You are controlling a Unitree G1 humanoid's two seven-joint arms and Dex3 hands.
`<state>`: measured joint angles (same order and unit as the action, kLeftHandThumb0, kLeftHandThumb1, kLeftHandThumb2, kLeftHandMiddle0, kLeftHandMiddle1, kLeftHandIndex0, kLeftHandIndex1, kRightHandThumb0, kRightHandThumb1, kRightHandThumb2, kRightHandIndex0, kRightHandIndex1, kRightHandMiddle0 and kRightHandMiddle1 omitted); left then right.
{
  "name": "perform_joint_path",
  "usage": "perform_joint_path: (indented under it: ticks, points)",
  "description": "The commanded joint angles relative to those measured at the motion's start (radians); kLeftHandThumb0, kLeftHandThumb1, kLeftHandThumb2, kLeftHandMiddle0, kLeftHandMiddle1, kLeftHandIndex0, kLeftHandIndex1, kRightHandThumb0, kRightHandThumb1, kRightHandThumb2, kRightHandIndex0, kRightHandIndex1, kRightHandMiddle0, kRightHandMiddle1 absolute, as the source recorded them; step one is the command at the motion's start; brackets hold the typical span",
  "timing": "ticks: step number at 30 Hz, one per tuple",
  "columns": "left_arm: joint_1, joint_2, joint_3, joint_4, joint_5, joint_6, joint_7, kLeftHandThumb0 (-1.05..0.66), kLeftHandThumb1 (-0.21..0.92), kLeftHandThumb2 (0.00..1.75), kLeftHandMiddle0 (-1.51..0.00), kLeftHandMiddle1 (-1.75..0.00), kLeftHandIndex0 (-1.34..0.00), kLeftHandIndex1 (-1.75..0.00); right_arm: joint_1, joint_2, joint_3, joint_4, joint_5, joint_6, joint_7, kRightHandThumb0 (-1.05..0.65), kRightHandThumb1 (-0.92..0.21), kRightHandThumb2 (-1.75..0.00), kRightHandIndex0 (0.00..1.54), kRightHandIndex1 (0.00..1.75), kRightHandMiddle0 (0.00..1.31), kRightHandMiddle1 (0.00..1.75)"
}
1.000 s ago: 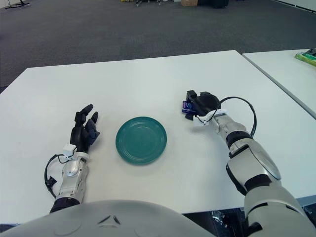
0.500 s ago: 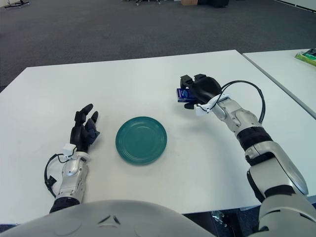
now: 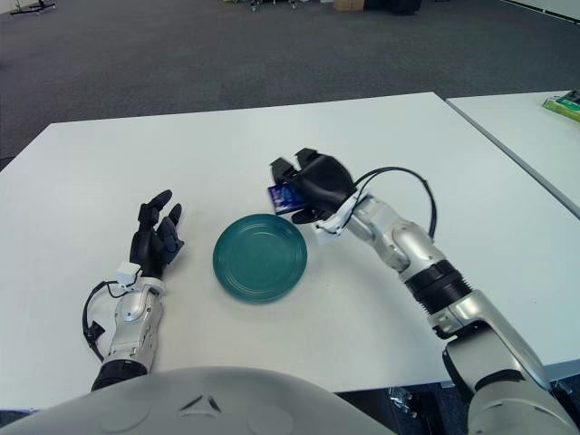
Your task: Put the gum into the plate.
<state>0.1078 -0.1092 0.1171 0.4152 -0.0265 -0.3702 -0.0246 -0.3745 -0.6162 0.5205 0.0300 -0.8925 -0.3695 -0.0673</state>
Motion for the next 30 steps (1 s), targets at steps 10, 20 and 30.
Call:
perform_joint_path:
  ticks: [10, 20, 30]
  points:
    - [0.155, -0.026, -0.004, 0.252, 0.001, 0.053, 0.026, -0.72, 0.92, 0.88, -0.46, -0.01, -0.07, -0.90, 0.095, 0.009, 0.065, -0.280, -0.069, -0.093, 0.149, -0.46, -0.39, -1.22, 1.21, 1.75, 0.56, 1.75]
    - [0.155, -0.035, 0.007, 0.274, -0.036, 0.032, -0.021, -0.70, 0.92, 0.84, -0.38, 0.00, -0.01, -0.87, 0.084, 0.036, 0.099, -0.300, 0.003, -0.172, 0.267, -0.46, -0.39, -1.22, 1.23, 1.75, 0.56, 1.75]
    - [0.140, -0.052, 0.018, 0.298, -0.049, 0.029, -0.034, -0.68, 0.92, 0.86, -0.36, 0.00, 0.00, -0.83, 0.091, 0.091, 0.158, -0.166, -0.068, -0.253, 0.200, -0.42, -0.53, -1.04, 1.16, 1.75, 0.45, 1.75]
